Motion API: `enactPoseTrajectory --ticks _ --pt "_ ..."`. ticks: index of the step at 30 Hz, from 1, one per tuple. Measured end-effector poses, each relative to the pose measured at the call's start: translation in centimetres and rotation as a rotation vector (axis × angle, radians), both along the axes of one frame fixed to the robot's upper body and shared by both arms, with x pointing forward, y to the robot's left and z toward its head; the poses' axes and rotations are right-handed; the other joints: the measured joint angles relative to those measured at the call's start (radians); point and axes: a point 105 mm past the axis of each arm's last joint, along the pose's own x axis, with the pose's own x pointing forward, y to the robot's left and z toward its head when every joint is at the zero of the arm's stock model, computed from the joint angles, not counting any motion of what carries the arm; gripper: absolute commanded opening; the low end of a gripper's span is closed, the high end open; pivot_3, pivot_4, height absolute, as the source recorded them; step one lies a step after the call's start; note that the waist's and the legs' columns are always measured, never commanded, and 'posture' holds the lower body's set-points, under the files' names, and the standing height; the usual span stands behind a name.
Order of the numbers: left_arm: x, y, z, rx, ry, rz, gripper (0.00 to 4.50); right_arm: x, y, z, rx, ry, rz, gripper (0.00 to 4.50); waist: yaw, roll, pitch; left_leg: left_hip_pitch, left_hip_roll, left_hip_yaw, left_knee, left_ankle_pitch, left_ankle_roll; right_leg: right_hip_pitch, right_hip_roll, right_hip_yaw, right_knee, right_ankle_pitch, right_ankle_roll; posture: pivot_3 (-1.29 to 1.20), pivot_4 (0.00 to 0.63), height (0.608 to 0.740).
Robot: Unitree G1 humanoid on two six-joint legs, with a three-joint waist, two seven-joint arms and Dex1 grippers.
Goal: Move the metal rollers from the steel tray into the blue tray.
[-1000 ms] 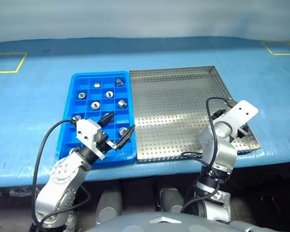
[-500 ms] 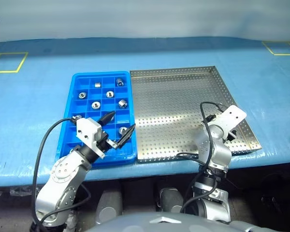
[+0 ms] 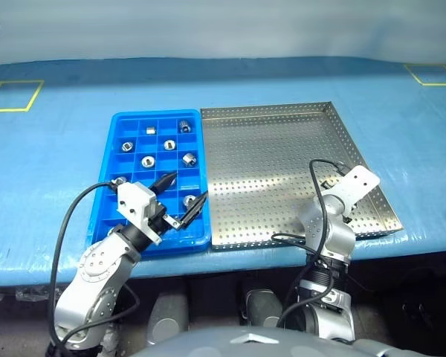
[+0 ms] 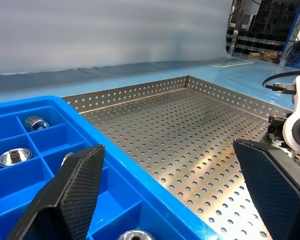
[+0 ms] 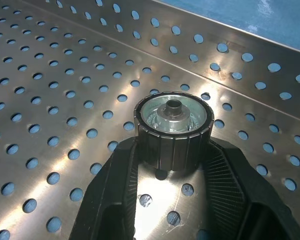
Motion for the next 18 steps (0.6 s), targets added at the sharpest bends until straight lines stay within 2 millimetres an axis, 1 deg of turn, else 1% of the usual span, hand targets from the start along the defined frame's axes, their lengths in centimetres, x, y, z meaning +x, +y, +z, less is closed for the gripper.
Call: enactPoseTrajectory --ticks 3,6,9,11,13,15,16,18 --pt "0.0 0.0 0.0 -0.002 0.0 0.0 4.5 0.3 0.5 0.3 -0.031 -0.004 0.039 1.62 -0.001 0.0 0.0 0.0 0.0 0.0 0.0 0.0 0.0 0.0 0.0 0.0 0.0 0.0 0.0 0.08 0.15 0.74" --pt "0.0 -0.1 0.1 -0.01 -0.001 0.003 4.5 1.2 1.5 1.5 -0.064 -0.044 0.111 1.62 -0.001 0.001 0.0 0.0 0.0 0.0 0.0 0.0 0.0 0.0 0.0 0.0 0.0 0.0 0.0 0.08 0.15 0.74" --pt "0.1 0.0 0.1 -0.018 -0.004 0.009 4.5 2.1 2.9 3.6 -0.111 -0.115 0.201 1.62 -0.001 0.001 0.0 0.0 0.0 0.0 0.0 0.0 0.0 0.0 0.0 0.0 0.0 0.0 0.0 0.08 0.15 0.74" --pt "0.1 0.1 0.2 -0.019 -0.007 0.017 4.5 2.7 4.2 4.9 -0.13 -0.16 0.293 1.62 0.0 0.001 0.0 0.0 0.0 0.0 0.0 0.0 0.0 0.0 0.0 0.0 0.0 0.0 0.0 0.09 0.15 0.74" --pt "0.2 0.3 0.3 -0.02 -0.01 0.025 4.5 3.4 6.3 6.3 -0.141 -0.211 0.453 1.62 -0.001 0.001 0.0 0.0 0.0 0.0 0.0 0.0 0.0 0.0 0.0 0.0 0.0 0.0 0.0 0.1 0.15 0.74" --pt "0.2 0.6 0.2 -0.028 -0.008 0.046 4.5 3.9 9.3 7.9 -0.157 -0.267 0.693 1.62 -0.001 0.001 0.0 0.0 0.0 0.0 0.0 0.0 0.0 0.0 0.0 0.0 0.0 0.0 0.0 0.11 0.15 0.74" --pt "0.2 0.9 0.2 -0.029 -0.009 0.06 4.5 3.9 11.0 8.6 -0.171 -0.291 0.822 1.62 0.001 0.001 0.0 0.0 0.0 0.0 0.0 0.0 0.0 0.0 0.0 0.0 0.0 0.0 0.0 0.12 0.15 0.74" --pt "0.1 1.5 0.1 -0.025 -0.012 0.09 4.5 3.4 13.5 9.2 -0.185 -0.302 1.014 1.62 0.007 0.001 0.0 0.0 0.0 -0.001 -0.001 0.0 0.0 0.0 0.0 -0.001 0.0 0.0 0.0 0.13 0.15 0.74"
